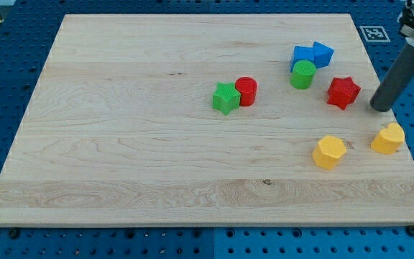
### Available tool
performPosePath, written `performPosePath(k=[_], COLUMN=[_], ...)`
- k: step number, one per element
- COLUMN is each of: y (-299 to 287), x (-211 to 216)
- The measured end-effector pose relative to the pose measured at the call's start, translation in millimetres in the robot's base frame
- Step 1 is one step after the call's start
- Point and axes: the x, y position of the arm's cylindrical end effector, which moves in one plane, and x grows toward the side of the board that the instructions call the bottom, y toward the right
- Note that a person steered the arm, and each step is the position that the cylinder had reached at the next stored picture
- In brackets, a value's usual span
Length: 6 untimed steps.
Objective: Push the red star towards the green circle
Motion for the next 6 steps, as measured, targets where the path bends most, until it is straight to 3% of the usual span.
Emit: performPosePath(k=[1,3,4,6], y=[-28,-27,6,-21], x=[-2,-3,-5,-14])
